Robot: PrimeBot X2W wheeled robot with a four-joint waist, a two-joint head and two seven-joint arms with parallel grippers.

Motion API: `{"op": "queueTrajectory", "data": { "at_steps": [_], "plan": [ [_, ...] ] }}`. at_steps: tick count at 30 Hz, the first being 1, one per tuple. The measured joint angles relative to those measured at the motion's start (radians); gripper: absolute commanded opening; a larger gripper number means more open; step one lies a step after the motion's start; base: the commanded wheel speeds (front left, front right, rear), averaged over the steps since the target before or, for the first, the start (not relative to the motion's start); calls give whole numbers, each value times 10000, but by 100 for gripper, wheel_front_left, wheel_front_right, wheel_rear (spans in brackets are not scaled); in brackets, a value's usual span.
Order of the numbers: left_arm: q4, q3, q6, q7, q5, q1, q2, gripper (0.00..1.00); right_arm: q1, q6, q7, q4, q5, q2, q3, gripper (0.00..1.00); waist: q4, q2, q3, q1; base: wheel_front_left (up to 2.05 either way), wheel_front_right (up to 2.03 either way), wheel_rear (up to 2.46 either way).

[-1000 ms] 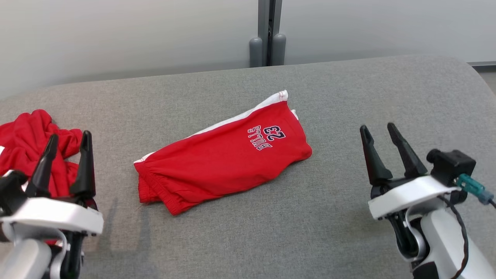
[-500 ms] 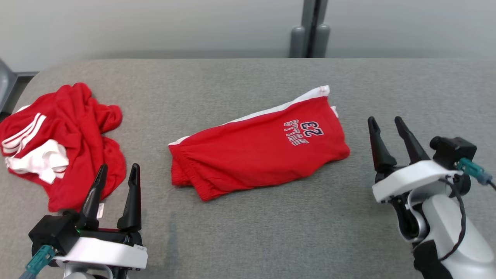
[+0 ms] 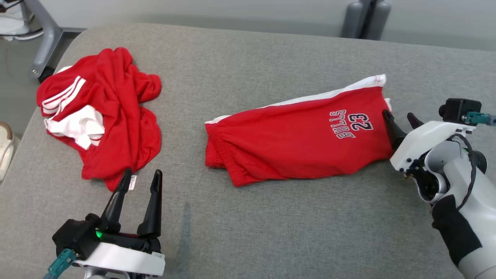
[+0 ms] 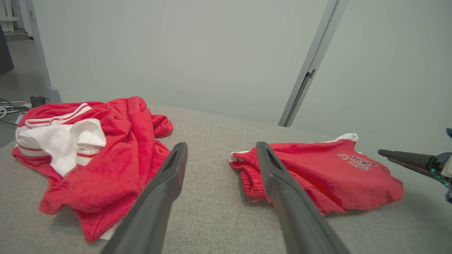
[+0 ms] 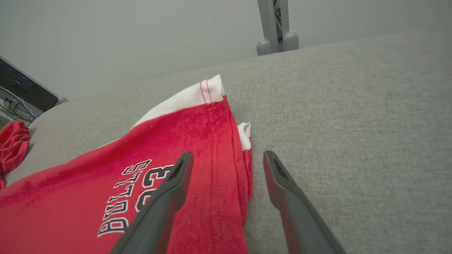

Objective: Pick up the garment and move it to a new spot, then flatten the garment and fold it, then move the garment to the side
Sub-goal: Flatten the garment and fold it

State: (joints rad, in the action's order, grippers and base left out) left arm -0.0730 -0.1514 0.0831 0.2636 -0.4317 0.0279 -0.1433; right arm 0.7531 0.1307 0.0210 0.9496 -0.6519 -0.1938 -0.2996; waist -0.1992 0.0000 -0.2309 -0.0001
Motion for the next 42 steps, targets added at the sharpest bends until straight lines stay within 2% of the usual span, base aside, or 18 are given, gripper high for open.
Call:
{"op": "queueTrajectory", "data": {
  "at_steps": [7,13,14,15,16,17,18,25,36,42],
  "plan": [
    [-382,81,305,0,211,81,343,100,789,0,-1492,1417,-830,-203,38,100,-540,0,-286,0,0,0,0],
    [-533,194,395,0,332,181,495,100,1198,0,-2092,2034,-1179,-215,115,100,-770,0,-345,1,0,0,0],
    [-548,217,403,0,343,181,502,100,1200,0,-2086,2017,-1266,-188,111,93,-778,0,-334,0,0,0,0],
    [-568,238,405,0,349,181,514,100,1199,0,-2056,2002,-1354,-161,109,46,-780,0,-320,1,0,0,0],
    [-585,249,407,0,360,181,529,100,1193,0,-1996,1990,-1442,-130,125,21,-778,0,-305,0,0,0,0],
    [-598,268,416,0,364,181,545,100,1179,0,-1918,1973,-1536,-96,142,21,-771,0,-284,1,0,0,0],
    [-604,290,433,0,376,181,558,100,1157,0,-1848,1952,-1624,-50,148,0,-759,0,-255,1,0,0,0],
    [-671,280,451,0,516,93,604,100,813,0,-1333,1331,-2452,-155,226,0,-539,0,137,0,0,0,0],
    [-694,165,464,0,548,-229,629,100,108,0,-681,1057,-2738,-1419,-67,0,-99,0,697,0,0,0,0],
    [-721,71,466,2,548,-339,648,100,76,0,-564,656,-2648,-1258,-644,0,142,0,1004,1,0,0,0]
  ]
}}
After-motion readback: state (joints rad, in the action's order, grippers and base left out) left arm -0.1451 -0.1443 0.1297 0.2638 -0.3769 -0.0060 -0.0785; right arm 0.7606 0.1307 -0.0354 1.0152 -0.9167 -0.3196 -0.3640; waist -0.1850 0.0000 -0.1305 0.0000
